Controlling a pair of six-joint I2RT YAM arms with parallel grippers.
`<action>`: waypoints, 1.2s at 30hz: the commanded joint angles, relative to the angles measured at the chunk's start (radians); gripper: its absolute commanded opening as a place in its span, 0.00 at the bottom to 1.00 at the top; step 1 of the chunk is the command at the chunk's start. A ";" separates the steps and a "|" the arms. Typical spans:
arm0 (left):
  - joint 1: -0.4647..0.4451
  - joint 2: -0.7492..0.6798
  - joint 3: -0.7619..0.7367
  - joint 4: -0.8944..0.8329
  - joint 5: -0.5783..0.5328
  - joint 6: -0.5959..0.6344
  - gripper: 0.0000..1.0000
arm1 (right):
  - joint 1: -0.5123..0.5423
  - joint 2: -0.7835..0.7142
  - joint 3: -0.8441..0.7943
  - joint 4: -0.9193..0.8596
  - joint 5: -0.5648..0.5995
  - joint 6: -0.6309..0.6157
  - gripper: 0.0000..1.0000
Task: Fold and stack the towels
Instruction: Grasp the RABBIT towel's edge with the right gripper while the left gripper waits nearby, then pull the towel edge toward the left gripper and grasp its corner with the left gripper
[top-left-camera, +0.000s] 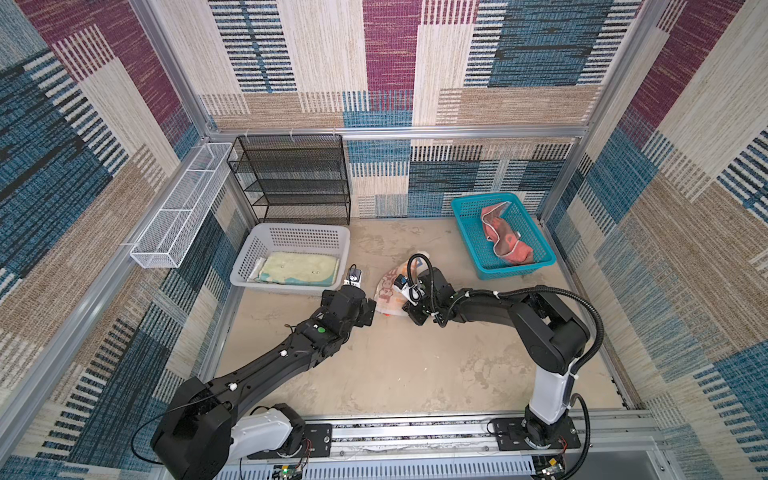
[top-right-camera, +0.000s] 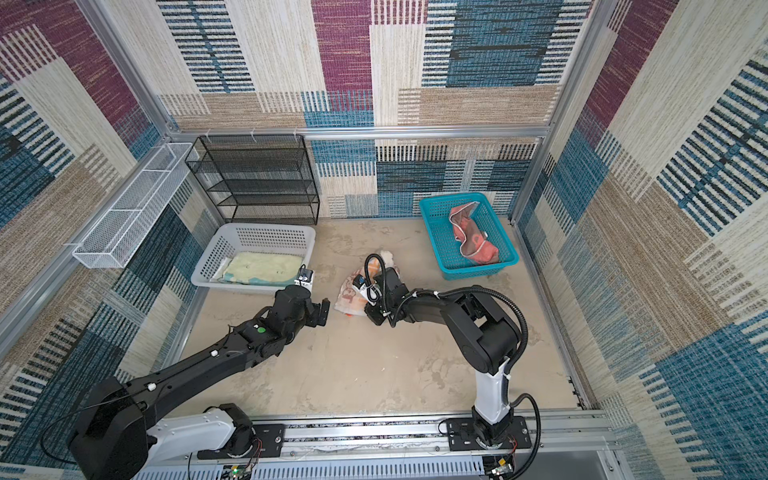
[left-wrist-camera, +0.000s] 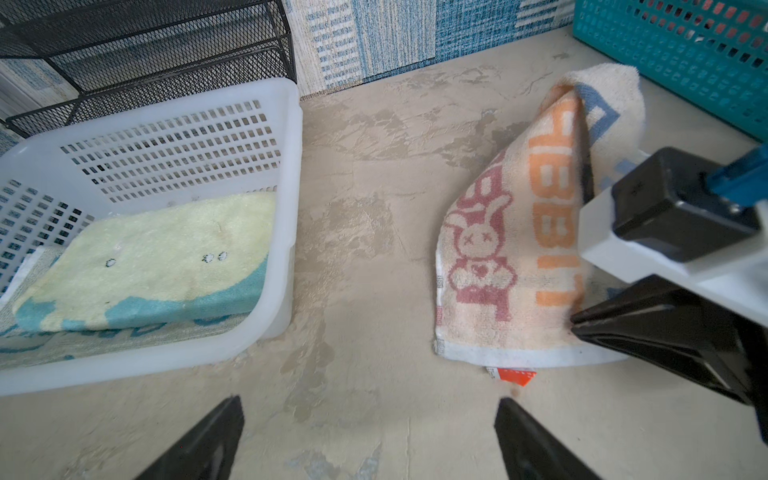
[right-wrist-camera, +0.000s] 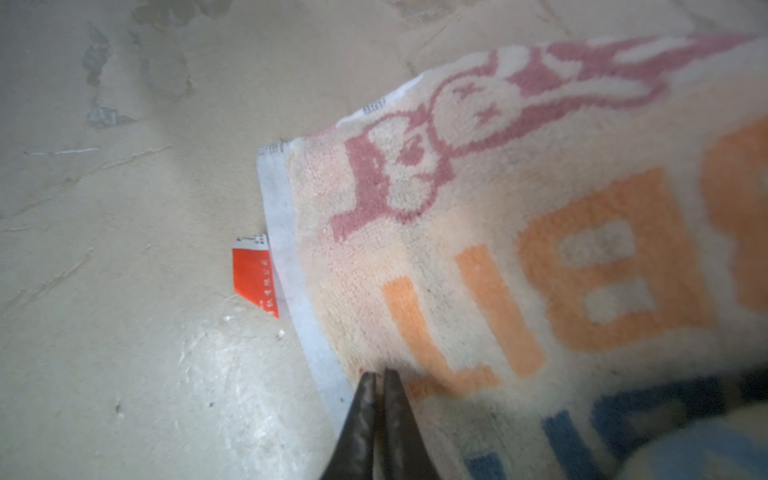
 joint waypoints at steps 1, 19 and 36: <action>0.001 0.000 0.005 0.013 0.016 0.032 0.99 | 0.001 -0.011 0.006 -0.008 -0.004 -0.006 0.00; 0.001 -0.009 -0.008 0.075 0.060 0.114 0.99 | 0.001 0.031 0.057 -0.067 -0.084 -0.007 0.51; 0.002 0.001 -0.010 0.075 0.048 0.119 0.99 | 0.004 0.106 0.096 -0.094 -0.040 0.012 0.00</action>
